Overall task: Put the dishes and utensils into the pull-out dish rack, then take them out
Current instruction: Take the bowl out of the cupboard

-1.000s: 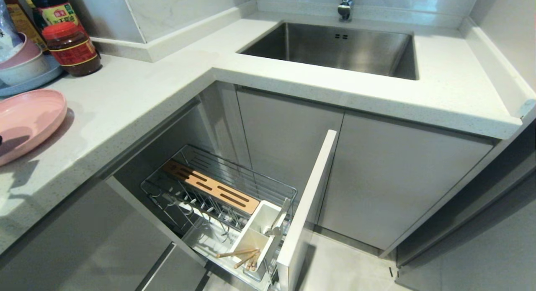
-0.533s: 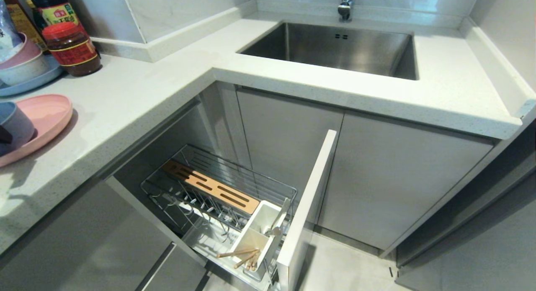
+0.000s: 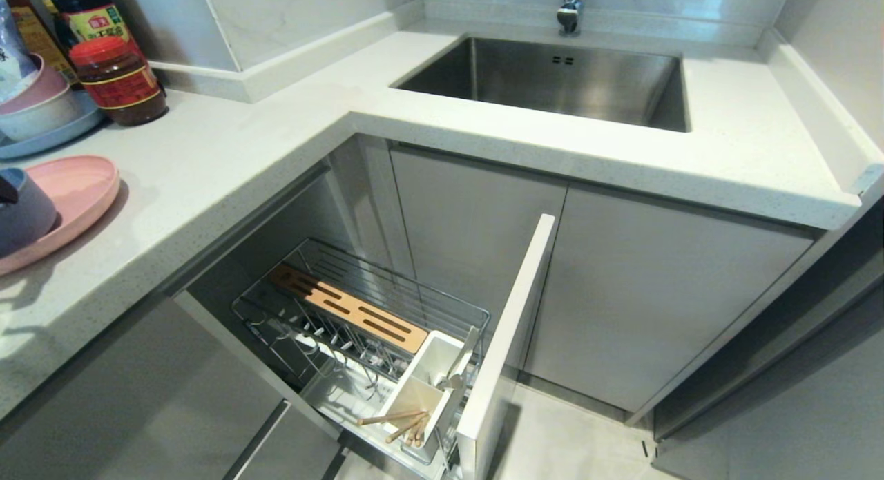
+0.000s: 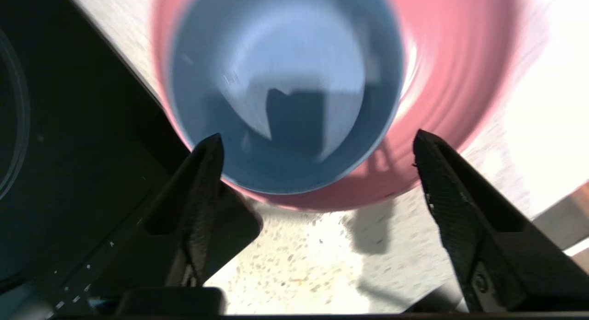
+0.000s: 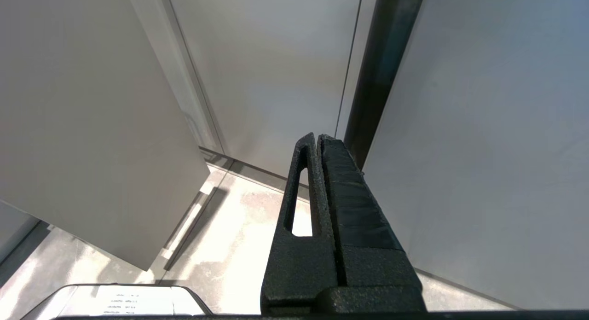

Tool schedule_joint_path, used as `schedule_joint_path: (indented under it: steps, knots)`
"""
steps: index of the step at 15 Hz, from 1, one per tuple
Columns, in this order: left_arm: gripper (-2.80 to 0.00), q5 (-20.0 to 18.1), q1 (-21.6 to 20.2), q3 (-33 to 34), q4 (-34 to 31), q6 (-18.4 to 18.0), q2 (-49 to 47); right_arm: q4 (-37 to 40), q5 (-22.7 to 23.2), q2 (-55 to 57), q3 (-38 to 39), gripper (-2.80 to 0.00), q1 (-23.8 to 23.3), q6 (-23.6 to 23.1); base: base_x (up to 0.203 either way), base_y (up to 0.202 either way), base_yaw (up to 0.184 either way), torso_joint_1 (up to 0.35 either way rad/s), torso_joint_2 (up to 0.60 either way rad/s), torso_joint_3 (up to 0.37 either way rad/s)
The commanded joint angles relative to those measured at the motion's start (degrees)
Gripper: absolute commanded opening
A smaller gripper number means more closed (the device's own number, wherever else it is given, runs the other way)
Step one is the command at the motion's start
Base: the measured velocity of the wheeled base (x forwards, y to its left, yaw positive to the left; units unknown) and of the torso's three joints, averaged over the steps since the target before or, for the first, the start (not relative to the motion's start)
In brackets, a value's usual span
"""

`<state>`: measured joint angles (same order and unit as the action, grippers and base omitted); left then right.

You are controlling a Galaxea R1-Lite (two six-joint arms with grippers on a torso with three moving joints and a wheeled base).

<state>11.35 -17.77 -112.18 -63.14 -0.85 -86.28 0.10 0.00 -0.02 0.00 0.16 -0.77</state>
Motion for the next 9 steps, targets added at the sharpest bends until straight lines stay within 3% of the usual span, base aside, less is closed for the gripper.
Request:
schedule_joint_path:
  steps: [1,2,3,6,9]
  knots:
    - [0.0,0.07,0.15,0.23,1.84,1.51,3.1,-0.01,0.0,0.02,0.0,-2.8,0.02,-0.02,0.0,0.0,0.0,0.0,0.0,0.0]
    - [0.0,0.04,0.2,0.5,2.39,2.42,4.65,-0.01,0.0,0.02,0.0,-2.8,0.02,-0.02,0.0,0.0,0.0,0.0,0.0,0.0]
    - [-2.8,0.02,0.25,1.18,2.52,2.65,6.43,-0.01,0.0,0.02,0.0,-2.8,0.02,-0.02,0.0,0.0,0.0,0.0,0.0,0.0]
    - [-2.8,0.06,1.23,1.72,3.16,3.67,11.13,-0.01,0.0,0.02,0.0,-2.8,0.02,-0.02,0.0,0.0,0.0,0.0,0.0,0.0]
    - [-2.8,-0.09,4.96,1.62,10.19,10.03,15.17,-0.01,0.0,0.02,0.0,-2.8,0.02,-0.02,0.0,0.0,0.0,0.0,0.0,0.0]
